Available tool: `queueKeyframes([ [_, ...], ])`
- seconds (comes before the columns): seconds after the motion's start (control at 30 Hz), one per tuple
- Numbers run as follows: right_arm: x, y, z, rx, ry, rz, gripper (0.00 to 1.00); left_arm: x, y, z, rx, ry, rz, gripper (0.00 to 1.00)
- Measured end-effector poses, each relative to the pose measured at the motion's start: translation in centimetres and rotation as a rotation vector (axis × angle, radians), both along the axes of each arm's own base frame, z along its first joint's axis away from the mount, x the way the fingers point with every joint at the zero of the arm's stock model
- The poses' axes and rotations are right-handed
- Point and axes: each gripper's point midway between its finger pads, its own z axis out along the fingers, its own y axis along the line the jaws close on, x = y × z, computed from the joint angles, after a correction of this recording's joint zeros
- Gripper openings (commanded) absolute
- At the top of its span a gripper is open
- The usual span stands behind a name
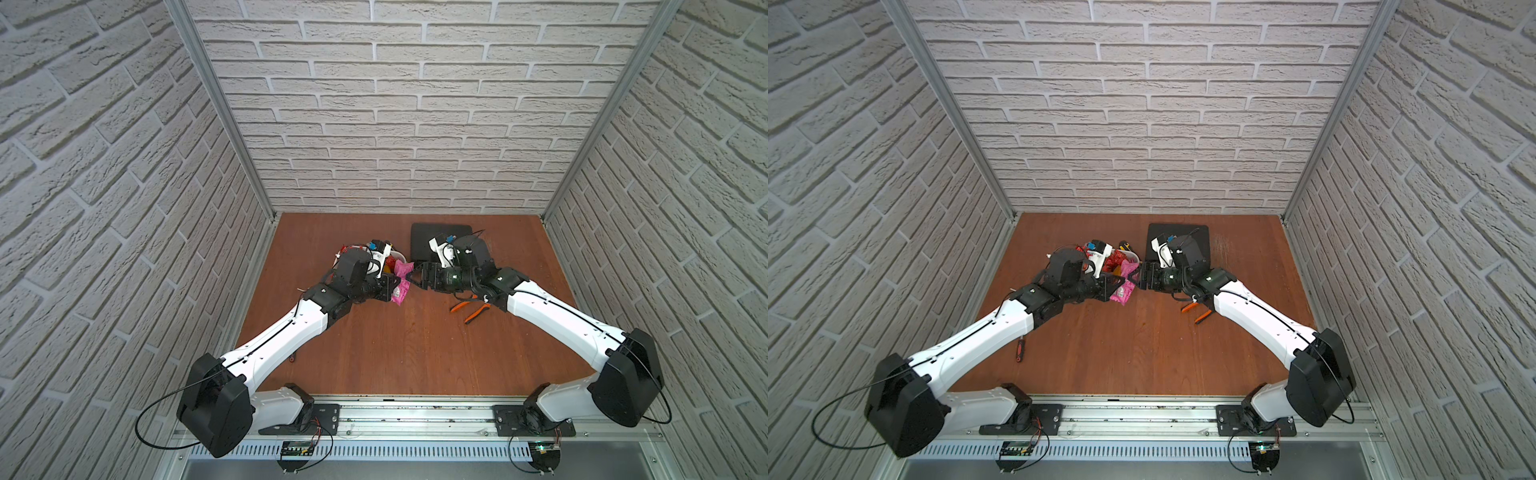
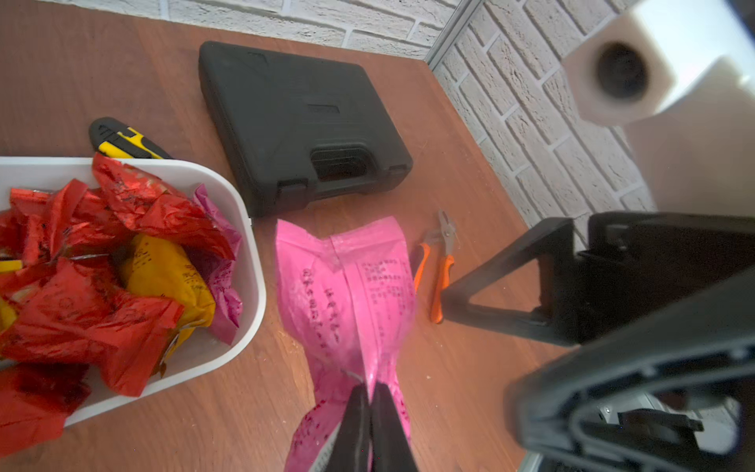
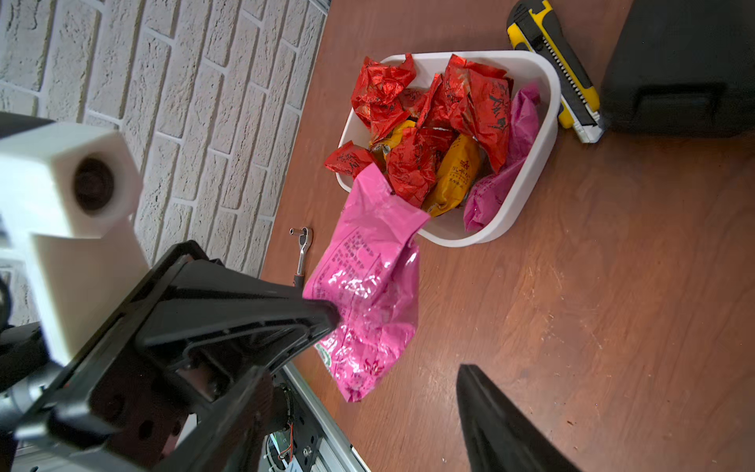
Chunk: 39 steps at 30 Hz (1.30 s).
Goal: Take the tea bags out of the storage box
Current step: Pick up the tea bag from the storage box.
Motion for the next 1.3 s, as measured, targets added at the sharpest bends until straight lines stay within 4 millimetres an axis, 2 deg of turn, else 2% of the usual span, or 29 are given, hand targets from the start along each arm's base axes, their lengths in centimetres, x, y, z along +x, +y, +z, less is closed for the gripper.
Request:
queueKeyframes([
  [0.27, 0.8, 0.2, 0.7, 0.035, -0.008, -0.045, 0.73, -0.1, -0.7, 0.7, -0.024, -0.027, -0.021, 0.0],
  [0.4, 1.3, 0.3, 0.8, 0.045, -0.014, -0.065, 0.67, -0.3, -1.0, 0.9, -0.034, -0.028, -0.035, 0.0],
  [0.53, 2.0, 0.7, -0.1, 0.051, 0.004, -0.075, 0.51, -0.5, -1.1, 0.9, -0.04, -0.025, -0.047, 0.0],
  [0.67, 2.1, 1.4, -0.6, 0.065, 0.022, -0.067, 0.26, -0.6, -1.0, 0.2, -0.029, -0.01, -0.045, 0.0],
  [0.7, 2.1, 1.5, -0.6, 0.064, 0.021, -0.065, 0.22, -0.7, -0.9, 0.1, -0.026, -0.007, -0.044, 0.03],
  [0.73, 2.1, 1.6, -0.7, 0.065, 0.023, -0.062, 0.17, -0.7, -0.9, 0.0, -0.023, -0.006, -0.042, 0.11],
  [0.77, 2.1, 1.7, -0.7, 0.069, 0.024, -0.061, 0.15, -0.6, -0.8, -0.1, -0.022, -0.005, -0.04, 0.22],
  [0.87, 2.1, 1.7, -0.7, 0.07, 0.026, -0.064, 0.09, -0.7, -0.7, -0.2, -0.017, -0.009, -0.039, 0.67],
  [0.93, 2.1, 1.7, -0.7, 0.068, 0.025, -0.062, 0.07, -0.8, -0.7, 0.0, -0.019, -0.016, -0.041, 0.8],
  [0.97, 2.1, 1.7, -0.7, 0.066, 0.023, -0.06, 0.07, -0.9, -0.5, 0.2, -0.02, -0.021, -0.038, 0.84],
  [1.1, 1.9, 1.4, -1.2, 0.04, 0.025, -0.062, 0.06, -1.0, 0.8, 1.4, -0.02, -0.07, 0.016, 0.87],
  [1.17, 1.6, 0.9, -1.8, 0.016, 0.026, -0.064, 0.05, -1.1, 2.1, 2.2, -0.023, -0.099, 0.08, 0.87],
  [1.3, 0.2, -0.3, -3.8, -0.044, 0.057, -0.063, 0.04, -0.8, 6.2, 3.3, -0.029, -0.111, 0.291, 0.84],
])
